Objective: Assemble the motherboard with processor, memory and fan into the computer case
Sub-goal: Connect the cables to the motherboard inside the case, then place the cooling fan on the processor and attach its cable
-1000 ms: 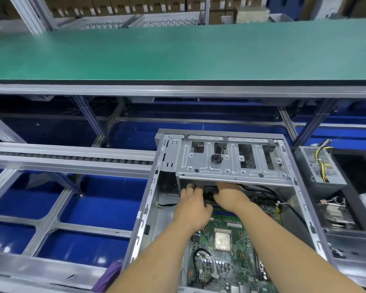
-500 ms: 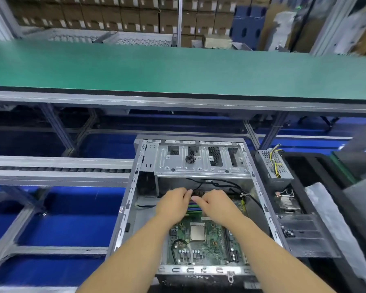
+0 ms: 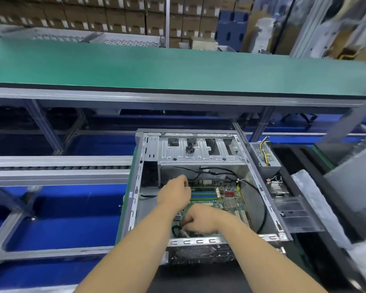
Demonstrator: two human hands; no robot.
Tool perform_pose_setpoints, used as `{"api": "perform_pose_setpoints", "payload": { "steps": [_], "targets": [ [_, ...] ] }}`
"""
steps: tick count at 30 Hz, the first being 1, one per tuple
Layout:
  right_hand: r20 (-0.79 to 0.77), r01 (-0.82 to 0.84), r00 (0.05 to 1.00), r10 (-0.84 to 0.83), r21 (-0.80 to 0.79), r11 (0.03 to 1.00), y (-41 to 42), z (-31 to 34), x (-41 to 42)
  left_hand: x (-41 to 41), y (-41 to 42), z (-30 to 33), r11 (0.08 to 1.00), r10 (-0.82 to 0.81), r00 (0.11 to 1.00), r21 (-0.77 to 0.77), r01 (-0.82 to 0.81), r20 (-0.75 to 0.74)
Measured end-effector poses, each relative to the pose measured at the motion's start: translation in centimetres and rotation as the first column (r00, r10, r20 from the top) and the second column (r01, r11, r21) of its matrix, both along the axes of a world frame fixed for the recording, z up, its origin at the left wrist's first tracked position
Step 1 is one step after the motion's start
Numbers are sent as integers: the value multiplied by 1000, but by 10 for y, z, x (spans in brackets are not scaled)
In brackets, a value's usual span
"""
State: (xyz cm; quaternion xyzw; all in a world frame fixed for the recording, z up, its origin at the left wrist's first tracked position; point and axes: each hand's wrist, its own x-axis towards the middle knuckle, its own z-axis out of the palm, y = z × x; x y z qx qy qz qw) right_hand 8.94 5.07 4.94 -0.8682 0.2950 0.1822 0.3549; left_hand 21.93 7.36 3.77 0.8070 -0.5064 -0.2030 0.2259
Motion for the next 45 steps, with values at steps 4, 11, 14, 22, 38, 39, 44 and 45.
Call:
{"api": "perform_pose_setpoints", "payload": {
  "steps": [4,11,14,22,38,39,44,45],
  "targets": [
    [-40,-35,998,40,117,993,7,2,3,1,0,-4,999,-36,999,24,36,-14],
    [-79,-9,997,19,132,991,7,-3,6,-5,-8,-15,961,-248,962,92,259,-116],
    [9,85,996,-86,93,992,6,0,-1,-7,-12,-17,970,-220,951,50,236,-217],
    [578,668,583,-571,59,742,-8,43,-22,-39,-18,57,958,-235,801,-270,96,-550],
    [415,837,482,-772,44,546,-217,12,-208,-190,-164,59,931,-260,928,-185,314,268],
    [318,767,627,-711,-96,634,-226,-1,-219,-196,-172,55,944,-249,908,-128,306,336],
    [-104,263,932,-347,-463,846,-253,-47,-242,-219,-195,42,924,-359,801,63,376,480],
    [-139,208,942,-305,-471,857,-256,-51,-243,-222,-198,41,922,-366,810,60,383,458]
  ]
}}
